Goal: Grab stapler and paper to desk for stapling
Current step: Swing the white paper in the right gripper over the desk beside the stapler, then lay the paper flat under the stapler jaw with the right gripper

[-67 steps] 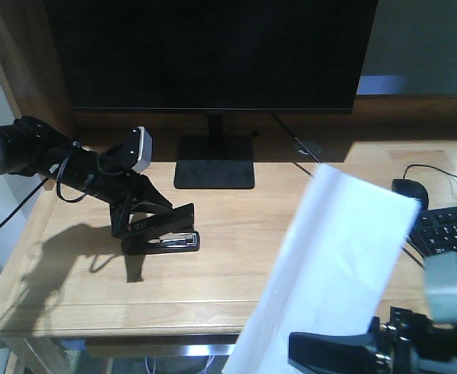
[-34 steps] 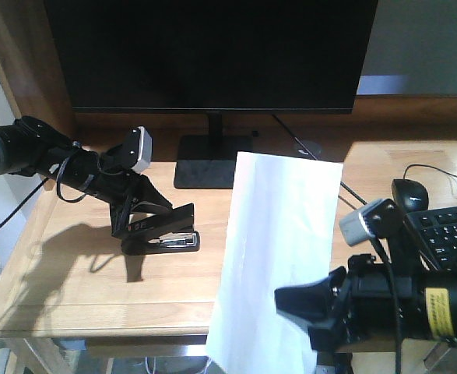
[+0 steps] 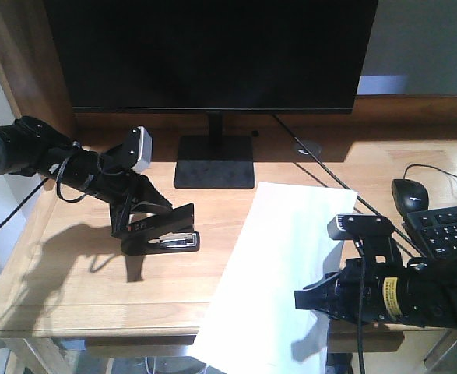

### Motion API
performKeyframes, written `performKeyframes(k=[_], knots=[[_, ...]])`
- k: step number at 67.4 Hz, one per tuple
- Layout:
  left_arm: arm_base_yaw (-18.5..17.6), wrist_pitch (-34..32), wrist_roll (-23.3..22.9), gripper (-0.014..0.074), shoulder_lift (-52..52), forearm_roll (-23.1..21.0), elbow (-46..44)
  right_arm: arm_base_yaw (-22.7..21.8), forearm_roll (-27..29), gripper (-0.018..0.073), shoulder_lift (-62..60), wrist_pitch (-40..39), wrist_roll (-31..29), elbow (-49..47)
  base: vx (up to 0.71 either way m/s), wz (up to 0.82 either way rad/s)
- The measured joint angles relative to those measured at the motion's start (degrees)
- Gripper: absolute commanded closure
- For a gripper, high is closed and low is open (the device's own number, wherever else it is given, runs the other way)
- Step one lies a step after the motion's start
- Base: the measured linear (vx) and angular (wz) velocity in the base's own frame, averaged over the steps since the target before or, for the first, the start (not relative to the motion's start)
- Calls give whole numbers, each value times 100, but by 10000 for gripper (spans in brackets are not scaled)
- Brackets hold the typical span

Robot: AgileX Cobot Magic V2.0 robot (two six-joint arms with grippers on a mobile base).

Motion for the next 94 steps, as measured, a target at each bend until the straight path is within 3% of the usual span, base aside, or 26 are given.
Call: performKeyframes(k=[25,56,94], knots=[[0,0,0,603,0,5,0,0,379,564,946,-183,12,-671,0,0],[0,0,0,603,0,5,0,0,280,564,1838,-811,166,-1520,0,0],[0,0,0,603,0,5,0,0,230,564,1975,-842,-30,-1753,0,0]])
